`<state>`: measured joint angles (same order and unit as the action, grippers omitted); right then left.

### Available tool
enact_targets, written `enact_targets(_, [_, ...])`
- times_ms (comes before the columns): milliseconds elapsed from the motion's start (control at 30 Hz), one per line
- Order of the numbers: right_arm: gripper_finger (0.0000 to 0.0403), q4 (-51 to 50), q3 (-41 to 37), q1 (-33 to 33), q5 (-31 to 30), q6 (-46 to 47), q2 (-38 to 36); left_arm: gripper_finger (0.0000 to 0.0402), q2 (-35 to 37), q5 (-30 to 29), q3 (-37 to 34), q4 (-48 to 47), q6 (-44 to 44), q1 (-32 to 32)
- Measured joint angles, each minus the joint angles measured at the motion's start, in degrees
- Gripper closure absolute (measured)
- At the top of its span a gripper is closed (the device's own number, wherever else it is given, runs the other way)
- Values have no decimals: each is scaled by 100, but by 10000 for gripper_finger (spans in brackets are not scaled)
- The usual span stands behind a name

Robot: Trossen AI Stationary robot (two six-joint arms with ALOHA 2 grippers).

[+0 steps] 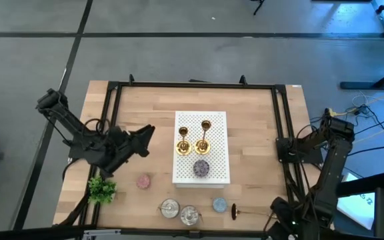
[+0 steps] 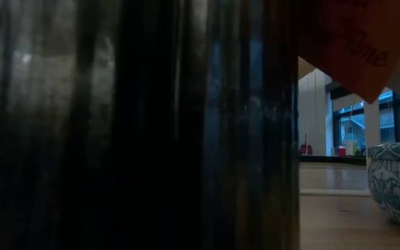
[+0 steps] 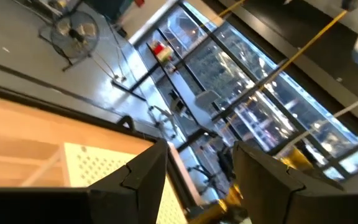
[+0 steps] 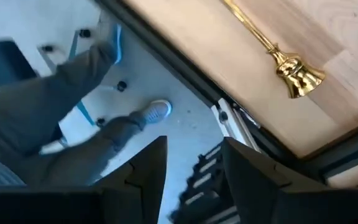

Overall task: Pick & Place candle stick holders
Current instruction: Put the gold candle holder on the shelf aligned with the other gold candle holders

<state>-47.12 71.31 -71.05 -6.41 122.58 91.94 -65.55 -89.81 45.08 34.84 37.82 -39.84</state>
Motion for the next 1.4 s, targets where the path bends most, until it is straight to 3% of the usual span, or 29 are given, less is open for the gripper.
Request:
enact_targets(233, [243, 45, -278, 128, -267, 1836, 0, 243, 614, -14, 0, 10, -1045, 239])
enact_targets(367, [243, 728, -269, 733, -338, 1959, 161, 258, 1248, -31, 0, 15, -1993, 200])
enact_targets(467, [243, 1803, -269, 1248, -453, 1922, 500, 270, 1751, 29, 0, 16, -2796, 70])
enact_targets(633, [243, 3127, -193, 1641, 382, 1739, 1245, 282, 2391, 139, 0, 12, -4107, -233])
enact_targets(767, [243, 2913, 72, 1523, 568, 2044, 1456, 283, 2697, 133, 0, 10, -4478, -482])
enact_targets(967, [243, 1166, 494, 1492, 1232, 2231, 1462, 283, 2744, 114, 2, -43, -4567, -630])
enact_targets(1067, [243, 821, 498, 1598, 1513, 2325, 1467, 283, 2678, 95, 4, -65, -4569, -677])
enact_targets(1400, [243, 129, 492, 1967, 1546, 2356, 1467, 283, 2421, 95, 4, -63, -4551, -684])
